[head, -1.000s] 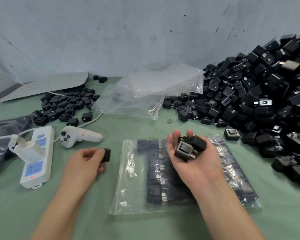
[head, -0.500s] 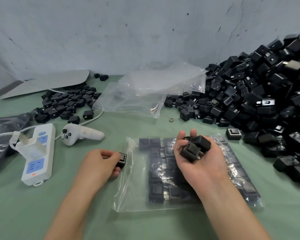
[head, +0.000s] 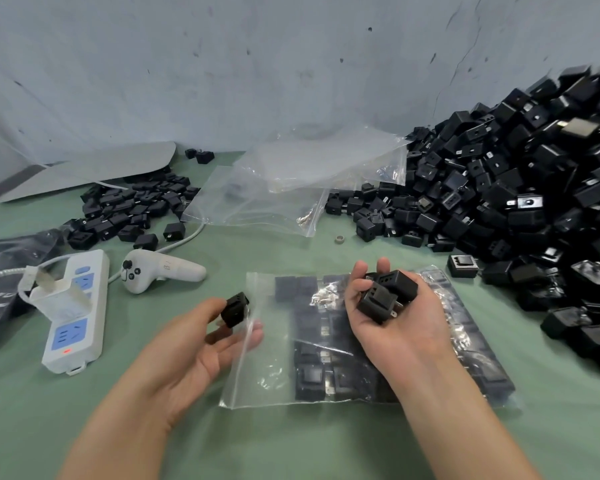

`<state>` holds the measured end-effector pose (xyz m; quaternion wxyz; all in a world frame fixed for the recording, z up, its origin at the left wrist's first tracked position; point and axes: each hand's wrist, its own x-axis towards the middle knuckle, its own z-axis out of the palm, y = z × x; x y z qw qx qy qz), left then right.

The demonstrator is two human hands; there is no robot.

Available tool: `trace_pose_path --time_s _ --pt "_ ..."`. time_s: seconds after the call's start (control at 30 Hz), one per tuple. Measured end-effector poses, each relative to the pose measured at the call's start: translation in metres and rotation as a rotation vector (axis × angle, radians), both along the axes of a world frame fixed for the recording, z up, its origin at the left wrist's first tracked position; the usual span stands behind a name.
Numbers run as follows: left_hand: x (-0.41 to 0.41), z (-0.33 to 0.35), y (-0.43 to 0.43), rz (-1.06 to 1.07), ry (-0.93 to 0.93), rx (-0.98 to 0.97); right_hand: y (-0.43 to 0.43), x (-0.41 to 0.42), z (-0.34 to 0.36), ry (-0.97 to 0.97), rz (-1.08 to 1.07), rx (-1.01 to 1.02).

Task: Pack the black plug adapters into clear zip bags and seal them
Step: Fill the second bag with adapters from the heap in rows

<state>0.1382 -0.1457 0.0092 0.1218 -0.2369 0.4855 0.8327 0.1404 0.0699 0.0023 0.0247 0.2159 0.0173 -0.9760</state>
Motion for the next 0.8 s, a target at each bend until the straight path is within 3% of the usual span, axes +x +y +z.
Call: trace_pose_path --time_s 0.13,0.33,0.43,0.6,0.8 --pt "0.003 0.000 -0.005 0.016 -0.007 -0.014 0.000 -0.001 0.000 -0.003 0.002 -0.007" --pt "0.004 -0.012 -0.010 -0.042 0.017 -0.431 -0.001 -0.001 0.000 0.006 0.005 -0.006" --pt "0.002 -0.016 -0.008 -0.154 0.033 -0.540 -0.001 -0.001 0.000 0.002 0.004 -0.009" --pt "-0.005 -0.018 0.001 -0.190 0.090 -0.614 -0.001 -0.001 -0.001 0.004 0.008 -0.003" --pt "-0.009 -0.014 0.005 -0.123 0.108 -0.517 -0.001 0.000 -0.002 0.011 0.006 0.003"
